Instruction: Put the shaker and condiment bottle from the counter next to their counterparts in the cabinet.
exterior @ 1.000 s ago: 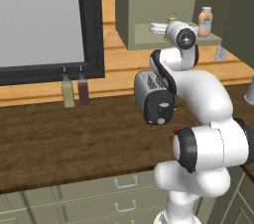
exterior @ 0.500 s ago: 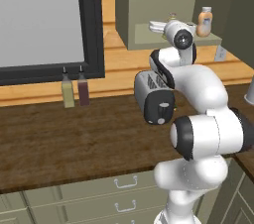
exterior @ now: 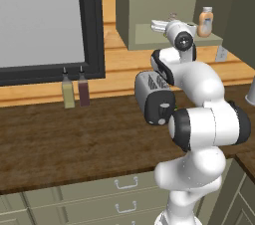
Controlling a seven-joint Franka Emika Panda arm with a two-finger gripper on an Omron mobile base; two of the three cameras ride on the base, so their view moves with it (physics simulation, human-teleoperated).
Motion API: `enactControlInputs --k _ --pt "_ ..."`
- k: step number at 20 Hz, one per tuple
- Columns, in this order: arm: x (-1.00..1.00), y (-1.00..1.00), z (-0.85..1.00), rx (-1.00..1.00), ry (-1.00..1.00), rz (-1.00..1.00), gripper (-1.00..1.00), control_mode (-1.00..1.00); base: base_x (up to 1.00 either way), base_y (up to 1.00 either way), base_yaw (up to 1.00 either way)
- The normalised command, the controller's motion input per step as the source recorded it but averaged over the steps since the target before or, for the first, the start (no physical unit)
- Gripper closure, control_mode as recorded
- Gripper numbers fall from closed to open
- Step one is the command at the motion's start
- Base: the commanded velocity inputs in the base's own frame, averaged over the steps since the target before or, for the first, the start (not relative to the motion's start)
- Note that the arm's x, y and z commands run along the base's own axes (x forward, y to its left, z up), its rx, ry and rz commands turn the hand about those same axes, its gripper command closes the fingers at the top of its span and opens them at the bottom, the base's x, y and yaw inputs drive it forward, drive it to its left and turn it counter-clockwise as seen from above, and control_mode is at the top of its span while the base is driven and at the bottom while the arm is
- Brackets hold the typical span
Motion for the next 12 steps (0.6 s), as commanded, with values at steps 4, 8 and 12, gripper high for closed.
enactControlInputs --k 4,8,12 --pt "0.14 -0.07 0.0 0.0 -0.01 0.0 1.0 -1.0 0.0 0.0 0.0" --pt "0.13 -0.01 0.0 0.0 0.0 0.0 1.0 -1.0 0.0 0.0 0.0" --pt "0.12 0.0 0.0 -0.01 0.0 0.0 1.0 -1.0 0.0 0.0 0.0"
